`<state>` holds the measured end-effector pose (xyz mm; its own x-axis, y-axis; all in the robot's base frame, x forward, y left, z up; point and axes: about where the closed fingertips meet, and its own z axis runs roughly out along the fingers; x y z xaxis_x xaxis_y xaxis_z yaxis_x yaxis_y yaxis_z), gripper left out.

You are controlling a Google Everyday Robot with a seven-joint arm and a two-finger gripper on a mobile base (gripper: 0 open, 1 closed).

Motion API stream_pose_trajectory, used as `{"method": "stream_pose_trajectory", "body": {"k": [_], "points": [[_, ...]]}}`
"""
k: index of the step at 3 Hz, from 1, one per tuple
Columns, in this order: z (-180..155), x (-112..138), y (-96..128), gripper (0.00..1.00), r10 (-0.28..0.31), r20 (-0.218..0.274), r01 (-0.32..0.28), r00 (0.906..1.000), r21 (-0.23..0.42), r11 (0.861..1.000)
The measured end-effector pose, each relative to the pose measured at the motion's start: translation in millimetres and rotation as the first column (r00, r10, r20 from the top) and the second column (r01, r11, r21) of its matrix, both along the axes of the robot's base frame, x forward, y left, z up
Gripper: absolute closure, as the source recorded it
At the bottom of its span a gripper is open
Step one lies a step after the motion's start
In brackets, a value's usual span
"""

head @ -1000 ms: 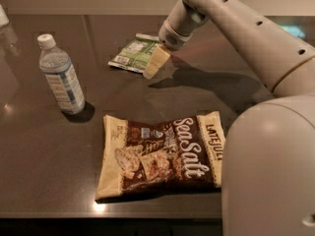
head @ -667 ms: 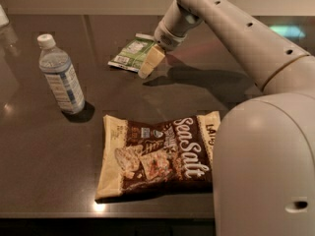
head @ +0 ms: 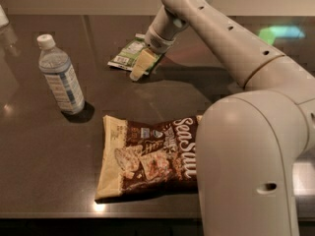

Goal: Move green jalapeno chip bag near brown chip bag

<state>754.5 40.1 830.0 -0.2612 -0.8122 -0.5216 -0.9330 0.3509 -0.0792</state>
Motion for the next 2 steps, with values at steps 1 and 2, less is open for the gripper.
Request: {"method": "stream_pose_trajectory", "body": {"k": [1, 2], "points": [[-4.9, 1.2, 2.8, 0.18, 0.006, -0.012, -0.006, 0.9999, -0.018, 1.000], [-3.8, -0.3, 0.7, 0.41, 0.010, -0.024, -0.011, 0.9997, -0.017, 1.000]]}}
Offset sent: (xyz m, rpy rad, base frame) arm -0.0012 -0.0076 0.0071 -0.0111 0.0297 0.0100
